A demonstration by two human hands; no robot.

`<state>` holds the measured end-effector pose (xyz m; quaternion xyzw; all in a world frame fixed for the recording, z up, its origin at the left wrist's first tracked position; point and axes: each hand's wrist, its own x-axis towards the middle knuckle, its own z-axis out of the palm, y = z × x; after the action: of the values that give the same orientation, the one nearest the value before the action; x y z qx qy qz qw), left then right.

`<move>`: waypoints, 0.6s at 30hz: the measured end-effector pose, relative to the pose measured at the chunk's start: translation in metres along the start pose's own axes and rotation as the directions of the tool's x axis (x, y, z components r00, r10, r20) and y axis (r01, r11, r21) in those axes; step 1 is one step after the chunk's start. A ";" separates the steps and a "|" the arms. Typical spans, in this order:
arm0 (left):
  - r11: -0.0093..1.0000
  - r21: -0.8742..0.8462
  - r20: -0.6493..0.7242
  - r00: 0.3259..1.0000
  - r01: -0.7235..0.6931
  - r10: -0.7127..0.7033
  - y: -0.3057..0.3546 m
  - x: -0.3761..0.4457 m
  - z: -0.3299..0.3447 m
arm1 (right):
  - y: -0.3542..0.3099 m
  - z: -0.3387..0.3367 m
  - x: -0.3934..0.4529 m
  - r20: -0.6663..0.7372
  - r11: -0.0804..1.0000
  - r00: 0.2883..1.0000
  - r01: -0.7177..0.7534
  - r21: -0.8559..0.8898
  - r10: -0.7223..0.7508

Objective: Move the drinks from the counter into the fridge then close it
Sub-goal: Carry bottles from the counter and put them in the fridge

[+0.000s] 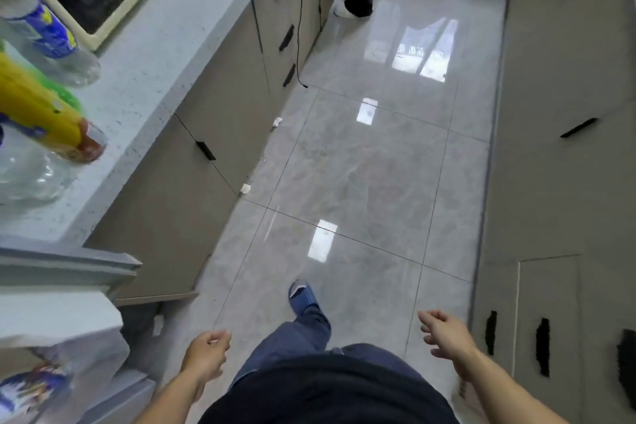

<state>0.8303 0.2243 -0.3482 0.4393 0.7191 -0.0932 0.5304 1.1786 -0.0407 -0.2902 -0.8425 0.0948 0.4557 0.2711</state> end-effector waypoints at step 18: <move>0.907 -0.417 -0.227 0.959 0.063 -0.171 0.168 0.005 0.012 | -0.319 0.036 0.162 0.293 0.825 0.943 0.287 -0.487 -0.156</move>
<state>0.9611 0.3201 -0.3020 0.2838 0.8108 0.0841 0.5049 1.3747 0.2596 -0.3205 -0.8280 -0.1654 0.5278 0.0925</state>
